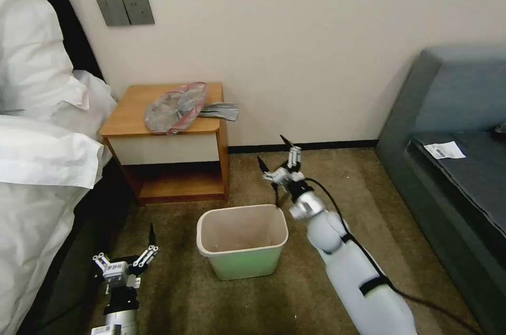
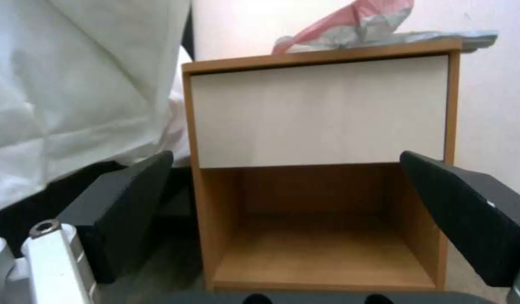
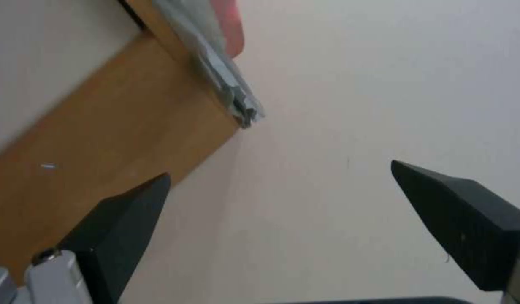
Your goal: Pick up the garbage bag from the table and place it over the trash can.
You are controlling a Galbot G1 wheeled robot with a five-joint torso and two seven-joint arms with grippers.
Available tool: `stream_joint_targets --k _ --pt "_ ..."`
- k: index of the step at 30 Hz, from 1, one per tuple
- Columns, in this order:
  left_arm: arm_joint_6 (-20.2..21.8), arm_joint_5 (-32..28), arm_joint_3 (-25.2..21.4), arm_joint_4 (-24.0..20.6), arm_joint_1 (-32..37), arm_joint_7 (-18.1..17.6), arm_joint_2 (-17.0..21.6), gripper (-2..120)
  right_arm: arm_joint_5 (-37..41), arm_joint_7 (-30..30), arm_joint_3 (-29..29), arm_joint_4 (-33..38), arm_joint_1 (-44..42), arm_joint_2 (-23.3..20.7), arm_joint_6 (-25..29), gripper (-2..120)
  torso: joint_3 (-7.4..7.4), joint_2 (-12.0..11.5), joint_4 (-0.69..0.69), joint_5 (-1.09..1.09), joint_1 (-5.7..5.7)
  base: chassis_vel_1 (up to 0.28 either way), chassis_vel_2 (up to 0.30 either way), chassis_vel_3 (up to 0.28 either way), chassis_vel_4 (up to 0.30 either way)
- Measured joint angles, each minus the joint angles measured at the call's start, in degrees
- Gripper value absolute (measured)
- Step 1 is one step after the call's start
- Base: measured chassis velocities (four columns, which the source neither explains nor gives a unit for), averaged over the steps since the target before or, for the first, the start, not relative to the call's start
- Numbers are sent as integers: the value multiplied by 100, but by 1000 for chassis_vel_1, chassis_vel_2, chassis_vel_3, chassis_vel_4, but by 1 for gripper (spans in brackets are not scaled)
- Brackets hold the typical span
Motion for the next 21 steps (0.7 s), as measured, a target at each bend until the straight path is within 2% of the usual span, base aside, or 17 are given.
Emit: stream_joint_targets --k 4,9,10,13,21 --pt "-6 83 10 65 -43 3 -17 100 -339 -17 -104 -560 545 153 -41 100 0 0 2 -2 0 0 0 0 0" --pt "-79 222 10 192 -83 18 -85 100 -429 88 -720 -1565 1242 294 -191 100 0 0 0 1 0 0 0 0 0" --pt "-79 222 10 192 -83 18 -85 100 -429 88 -720 -1565 1242 294 -191 100 0 0 0 1 0 0 0 0 0" --pt "-88 298 17 256 -113 26 -162 100 -492 163 -889 -2180 1713 421 -138 100 0 1 1 1 0 0 0 0 0" --pt "-88 445 67 357 -190 31 -309 100 -344 134 -1339 -2589 2475 426 -220 100 0 1 0 0 0 0 0 0 0"
